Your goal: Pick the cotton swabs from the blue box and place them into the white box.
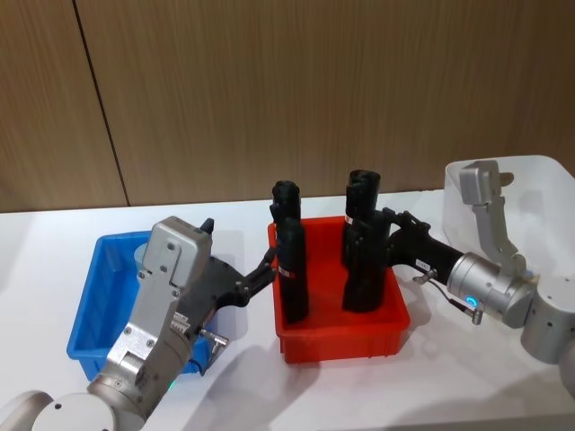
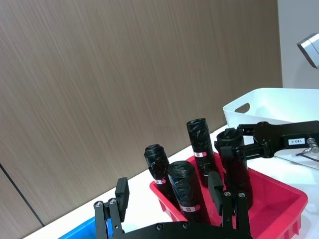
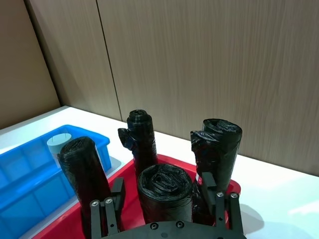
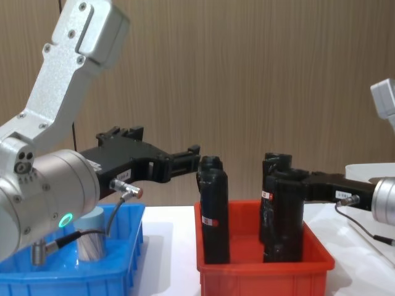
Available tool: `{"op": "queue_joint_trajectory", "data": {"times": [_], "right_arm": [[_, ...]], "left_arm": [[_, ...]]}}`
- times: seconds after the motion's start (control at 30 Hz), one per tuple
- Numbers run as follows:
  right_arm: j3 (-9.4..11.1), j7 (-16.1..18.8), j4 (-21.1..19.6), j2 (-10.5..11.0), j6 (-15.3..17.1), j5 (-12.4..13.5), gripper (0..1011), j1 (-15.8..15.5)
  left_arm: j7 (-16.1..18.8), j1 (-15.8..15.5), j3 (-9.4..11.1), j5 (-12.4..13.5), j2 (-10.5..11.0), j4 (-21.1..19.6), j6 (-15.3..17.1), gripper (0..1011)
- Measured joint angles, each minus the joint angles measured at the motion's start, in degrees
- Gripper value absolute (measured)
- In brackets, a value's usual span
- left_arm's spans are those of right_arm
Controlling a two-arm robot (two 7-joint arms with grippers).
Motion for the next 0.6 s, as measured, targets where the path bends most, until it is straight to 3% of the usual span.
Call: {"op": "queue_joint_trajectory", "data": {"times": [0.2, 0.6], "right_arm": [[-0.2, 0.02, 1.25, -0.2, -0.39, -0.17, 862, 0.59], [-0.35, -0.13, 2.55, -0.42, -0.88, -0.44, 499, 1.34]], "left_arm": [[0.0, 0.0, 0.0, 0.0, 0.0, 0.0, 0.0, 1004], [0.0, 0.0, 0.0, 0.0, 0.0, 0.0, 0.0, 1004]]}}
